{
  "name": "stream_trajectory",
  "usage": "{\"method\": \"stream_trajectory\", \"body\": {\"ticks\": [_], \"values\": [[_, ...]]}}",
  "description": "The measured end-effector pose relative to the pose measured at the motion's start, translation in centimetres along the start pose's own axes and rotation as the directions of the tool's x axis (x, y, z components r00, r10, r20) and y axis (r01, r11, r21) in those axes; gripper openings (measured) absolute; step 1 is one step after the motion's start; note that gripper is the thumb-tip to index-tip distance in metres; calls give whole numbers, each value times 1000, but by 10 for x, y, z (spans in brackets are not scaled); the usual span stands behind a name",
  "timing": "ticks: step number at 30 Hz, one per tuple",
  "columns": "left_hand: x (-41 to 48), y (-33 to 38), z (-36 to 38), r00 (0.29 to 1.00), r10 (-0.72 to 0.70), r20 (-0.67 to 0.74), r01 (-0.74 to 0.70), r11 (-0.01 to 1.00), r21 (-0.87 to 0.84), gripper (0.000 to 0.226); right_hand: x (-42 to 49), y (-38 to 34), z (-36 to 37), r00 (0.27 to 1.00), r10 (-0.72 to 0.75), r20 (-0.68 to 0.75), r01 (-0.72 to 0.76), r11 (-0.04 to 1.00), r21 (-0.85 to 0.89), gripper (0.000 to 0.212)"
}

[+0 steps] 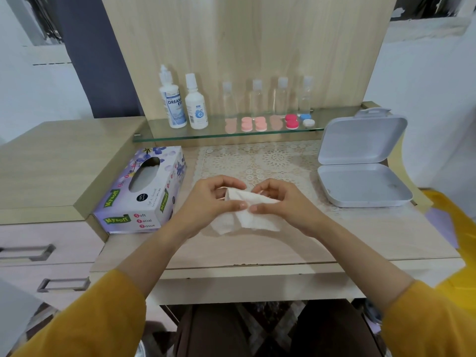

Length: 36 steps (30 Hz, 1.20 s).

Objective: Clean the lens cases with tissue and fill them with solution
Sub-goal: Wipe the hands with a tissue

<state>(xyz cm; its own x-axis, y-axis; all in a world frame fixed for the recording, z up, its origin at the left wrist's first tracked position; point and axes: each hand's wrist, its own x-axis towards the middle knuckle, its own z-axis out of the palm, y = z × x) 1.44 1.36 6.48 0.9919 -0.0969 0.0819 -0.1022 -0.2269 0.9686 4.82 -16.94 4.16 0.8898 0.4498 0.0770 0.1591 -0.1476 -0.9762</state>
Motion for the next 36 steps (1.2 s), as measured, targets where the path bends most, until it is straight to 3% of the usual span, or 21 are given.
{"method": "stream_trajectory", "body": {"ticks": [7,11,14,17,21,25,29,32,36], "values": [[3,-11,2,997,-45,-58,58,970,236,13,-3,1,-1,995,-40,-90,37,999,-38,25],[4,-15,7,986,-52,-155,76,985,152,8,-5,1,5,990,-112,-86,96,981,-168,25],[5,-11,9,990,-72,-121,74,997,13,10,-9,1,8,994,-94,-52,90,993,-81,5],[4,-12,5,996,-61,-72,60,998,-22,16,-8,1,7,992,-110,-56,107,992,-60,5],[4,-13,5,996,-90,-16,89,995,-53,21,-5,2,9,992,-84,-97,78,995,-62,29],[4,-16,6,984,-174,23,175,971,-160,24,-3,3,7,987,-51,-152,40,996,-76,30],[4,-20,10,993,-112,33,114,991,-66,14,-7,4,3,984,-68,-168,47,991,-125,23],[7,-23,15,996,-84,-34,80,993,-86,11,-12,5,0,992,-40,-118,41,999,6,16],[9,-26,25,998,-46,-53,38,991,-130,6,-17,9,0,997,-18,-70,22,998,58,28]]}}
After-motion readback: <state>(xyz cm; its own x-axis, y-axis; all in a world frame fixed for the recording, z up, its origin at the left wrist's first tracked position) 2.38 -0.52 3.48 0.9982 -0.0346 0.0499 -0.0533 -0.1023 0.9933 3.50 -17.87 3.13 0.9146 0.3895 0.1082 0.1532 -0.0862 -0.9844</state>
